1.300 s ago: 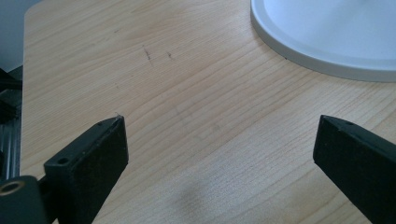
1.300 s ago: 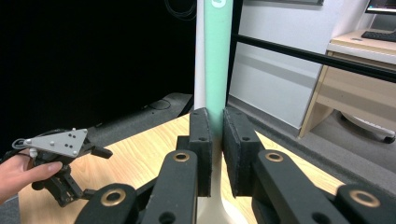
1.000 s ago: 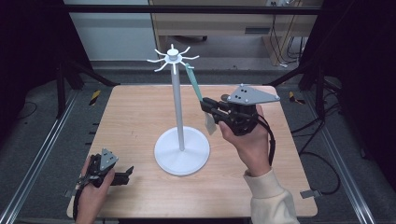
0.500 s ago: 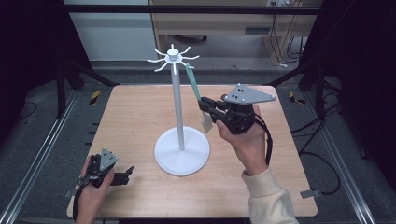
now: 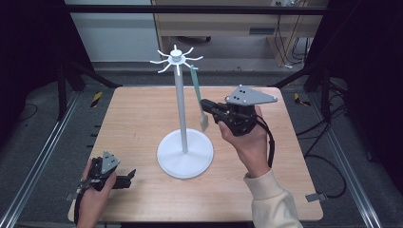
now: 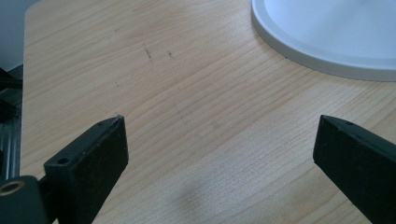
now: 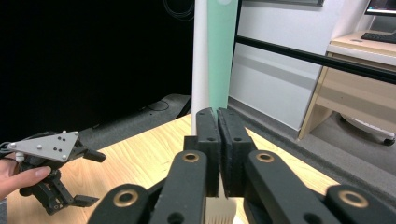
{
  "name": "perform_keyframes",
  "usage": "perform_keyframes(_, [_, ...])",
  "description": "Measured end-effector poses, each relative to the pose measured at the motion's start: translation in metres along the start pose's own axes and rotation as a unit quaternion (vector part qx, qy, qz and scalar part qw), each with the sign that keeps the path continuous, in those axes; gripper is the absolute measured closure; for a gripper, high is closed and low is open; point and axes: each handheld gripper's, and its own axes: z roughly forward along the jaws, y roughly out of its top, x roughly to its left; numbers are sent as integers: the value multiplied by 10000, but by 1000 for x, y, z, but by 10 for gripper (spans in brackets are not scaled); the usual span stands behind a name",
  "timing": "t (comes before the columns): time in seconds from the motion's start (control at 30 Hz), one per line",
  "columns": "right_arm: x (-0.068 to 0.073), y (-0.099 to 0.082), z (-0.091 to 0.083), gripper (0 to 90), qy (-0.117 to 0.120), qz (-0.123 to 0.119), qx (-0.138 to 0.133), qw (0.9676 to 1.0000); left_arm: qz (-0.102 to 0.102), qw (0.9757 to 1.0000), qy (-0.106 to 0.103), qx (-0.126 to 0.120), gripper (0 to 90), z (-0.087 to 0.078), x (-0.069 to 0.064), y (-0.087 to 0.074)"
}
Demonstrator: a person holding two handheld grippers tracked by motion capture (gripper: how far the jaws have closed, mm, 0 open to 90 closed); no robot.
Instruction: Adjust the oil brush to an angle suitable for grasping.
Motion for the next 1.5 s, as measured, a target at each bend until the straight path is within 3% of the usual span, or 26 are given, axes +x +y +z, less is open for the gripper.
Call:
perform_keyframes(0.3, [1,0,-1,874,-17,-32,42,10000,28,10000,-13,6,28,1,-1,0])
perform_keyframes(0.67, [5,2,-10,831,-313,-145,112,9993,27,10000,-18,0,29,1,-1,1])
perform_keyframes(1.1, [-7,-3,-17,492,-803,-49,279,9964,26,10000,-24,1,29,1,-1,1])
perform_keyframes(1.5, [-21,-11,-21,271,-1295,24,401,9908,38,10000,-50,-8,29,2,-1,1])
